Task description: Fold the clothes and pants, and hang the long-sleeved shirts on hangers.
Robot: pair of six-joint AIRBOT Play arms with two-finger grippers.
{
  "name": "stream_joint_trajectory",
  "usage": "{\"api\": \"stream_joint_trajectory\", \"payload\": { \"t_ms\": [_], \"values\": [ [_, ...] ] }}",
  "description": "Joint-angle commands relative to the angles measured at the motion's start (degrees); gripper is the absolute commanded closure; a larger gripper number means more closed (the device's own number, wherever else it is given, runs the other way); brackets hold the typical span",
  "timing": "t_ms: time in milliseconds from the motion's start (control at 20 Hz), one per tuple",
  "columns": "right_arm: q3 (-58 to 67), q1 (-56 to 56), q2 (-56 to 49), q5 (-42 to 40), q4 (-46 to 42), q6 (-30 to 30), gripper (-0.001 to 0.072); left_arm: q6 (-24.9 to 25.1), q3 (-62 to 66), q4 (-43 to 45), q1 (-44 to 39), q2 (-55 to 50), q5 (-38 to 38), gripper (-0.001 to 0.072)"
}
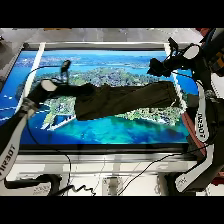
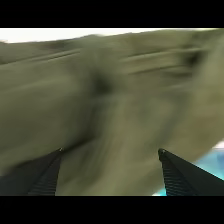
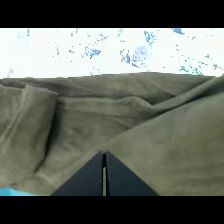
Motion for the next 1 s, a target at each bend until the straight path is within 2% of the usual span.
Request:
{"api": "stream_joint_trajectory", "payload": {
  "t_ms": [0,250,400,450,500,650,700,800,900,950],
  "values": [
    [-0.57,0.02,0.13,0.46,-1.11,-1.99,0.0686,-3.06,-1.22,4.81,11.69,-1.79,-8.39,-0.0001],
    [-0.57,2.62,0.13,-2.27,-1.14,-2.01,0.0686,-2.80,-2.12,1.66,14.99,-10.25,-8.07,0.0001],
    [-0.57,4.20,0.13,-3.80,-1.16,-2.97,0.0686,2.10,-2.10,-8.17,14.12,-15.28,-6.51,0.0010],
    [-0.57,4.70,0.13,-4.17,-1.16,-3.10,0.0686,3.96,-2.10,-11.30,13.84,-16.22,-5.25,0.0097],
    [-0.57,5.14,0.13,-4.37,-1.11,-3.13,0.0686,4.70,-2.10,-13.14,13.42,-16.70,-3.30,0.0151],
    [-0.57,5.86,0.13,-4.44,-1.27,-3.28,0.0686,4.70,-1.92,-13.35,11.26,-16.83,0.13,0.0173],
    [-0.57,6.01,0.13,-4.59,-1.36,-3.28,0.0686,4.72,-1.86,-12.96,10.47,-16.81,-0.50,0.0296],
    [-0.57,6.12,0.13,-4.52,-1.31,-3.28,0.0686,5.49,-0.20,-11.76,9.88,-16.68,-5.90,0.0676],
    [-0.57,6.12,0.13,-3.80,-1.33,-3.28,0.0686,5.14,5.11,-5.99,10.25,-15.87,-14.73,0.0690],
    [-0.57,6.10,0.13,-3.48,-1.38,-3.28,0.0686,3.37,8.41,-1.36,10.32,-14.95,-18.82,0.0690]
  ]
}}
